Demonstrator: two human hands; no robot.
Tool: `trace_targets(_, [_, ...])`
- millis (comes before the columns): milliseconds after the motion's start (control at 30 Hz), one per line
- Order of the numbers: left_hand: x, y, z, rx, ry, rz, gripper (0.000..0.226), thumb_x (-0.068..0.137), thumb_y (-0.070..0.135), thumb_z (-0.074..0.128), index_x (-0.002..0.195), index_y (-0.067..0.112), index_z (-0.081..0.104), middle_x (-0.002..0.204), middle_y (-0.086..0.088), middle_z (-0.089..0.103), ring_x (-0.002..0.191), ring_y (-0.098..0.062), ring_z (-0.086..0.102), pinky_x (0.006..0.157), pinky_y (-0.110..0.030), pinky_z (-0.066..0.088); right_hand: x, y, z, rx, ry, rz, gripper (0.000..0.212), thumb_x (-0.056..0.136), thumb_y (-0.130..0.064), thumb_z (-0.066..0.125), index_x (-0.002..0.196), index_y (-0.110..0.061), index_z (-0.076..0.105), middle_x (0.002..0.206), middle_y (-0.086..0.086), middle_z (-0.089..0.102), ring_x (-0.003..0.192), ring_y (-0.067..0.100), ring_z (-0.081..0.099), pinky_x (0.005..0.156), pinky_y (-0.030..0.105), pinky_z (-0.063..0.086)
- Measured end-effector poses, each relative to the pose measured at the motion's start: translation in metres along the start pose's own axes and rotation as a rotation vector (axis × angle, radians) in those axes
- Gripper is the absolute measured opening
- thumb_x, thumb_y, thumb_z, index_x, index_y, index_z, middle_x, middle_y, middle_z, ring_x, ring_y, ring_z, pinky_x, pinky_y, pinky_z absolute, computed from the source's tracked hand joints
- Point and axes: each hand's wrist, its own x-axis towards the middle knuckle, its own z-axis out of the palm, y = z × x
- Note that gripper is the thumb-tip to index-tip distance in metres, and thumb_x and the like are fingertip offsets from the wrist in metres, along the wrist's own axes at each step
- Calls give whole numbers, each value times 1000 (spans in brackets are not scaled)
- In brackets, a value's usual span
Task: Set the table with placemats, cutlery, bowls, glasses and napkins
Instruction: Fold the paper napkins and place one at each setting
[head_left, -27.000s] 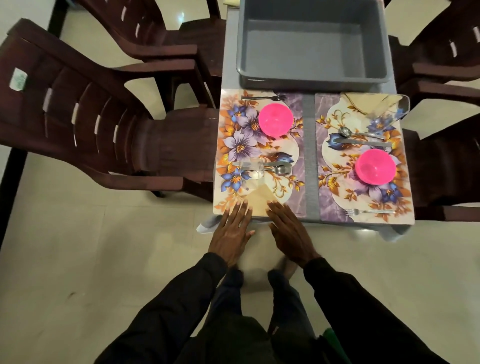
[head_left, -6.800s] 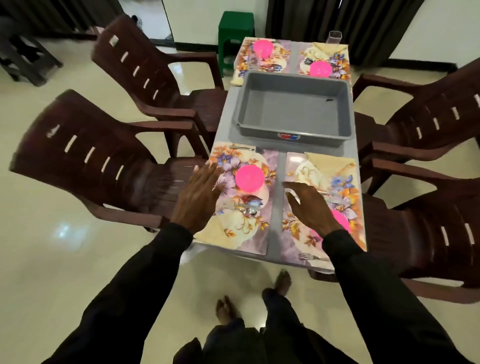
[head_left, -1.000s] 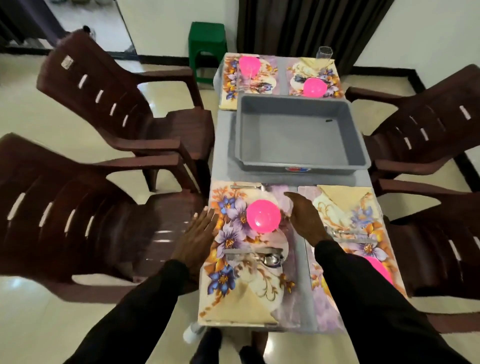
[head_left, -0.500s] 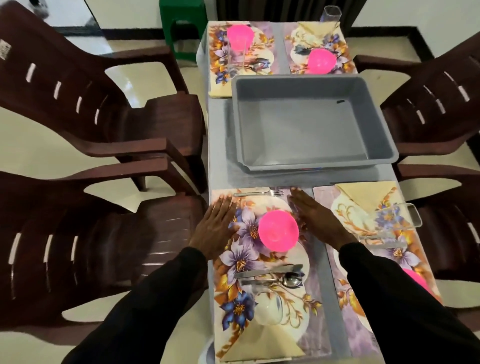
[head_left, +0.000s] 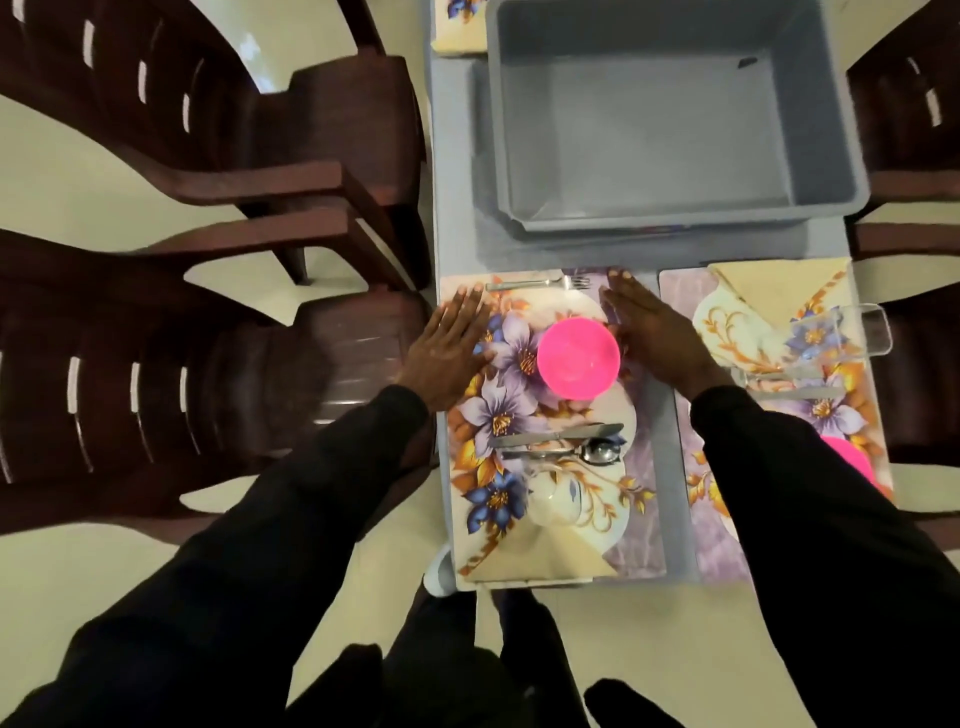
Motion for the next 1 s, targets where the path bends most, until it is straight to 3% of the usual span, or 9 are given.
trace_targets(200, [-1,2,0,12,-55,-19,64,112,45,22,163,8,12,170,-21,11,158,-37,7,126,-53,19,-4,-3,0,-45,11,-10,72,86,-8,74,151,-5,42,163,11,31,151,24,28,106,47,50])
trace_targets(533, [-2,6,-6,56,-80,-32,65,111,49,14,163,9,15,170,-20,12,158,-37,8,126,-54,20,-6,-4,0,-129,-6,-36,77,88,-13,74,154,-5,36,164,12,27,154,26,22,117,39,36])
trace_targets(633, [-3,7,-13,59,-75,4,66,109,47,24,161,8,11,167,-24,21,155,-40,17,125,-54,23,-7,-10,-11,-141,12,-30,76,85,-10,78,151,-2,41,160,17,35,150,30,30,114,39,38])
trace_targets(700, [-8,11,-22,48,-89,-27,69,107,47,29,159,3,20,164,-26,26,153,-41,22,122,-57,28,-11,-23,-23,-99,58,21,70,85,-7,78,147,1,45,155,20,43,144,34,40,109,45,47])
trace_targets(833, [-33,26,-49,21,-82,-78,78,106,57,15,158,0,28,165,-23,26,154,-38,21,124,-56,24,-29,-60,-49,81,190,193,46,103,-18,56,147,-5,47,148,19,52,137,36,49,111,46,43])
trace_targets(1000, [-75,60,-101,-35,31,-188,79,105,60,5,162,7,22,170,-12,17,158,-29,13,129,-46,13,-63,-105,-85,111,267,167,42,106,-22,52,144,-7,51,144,18,56,133,36,53,108,45,44])
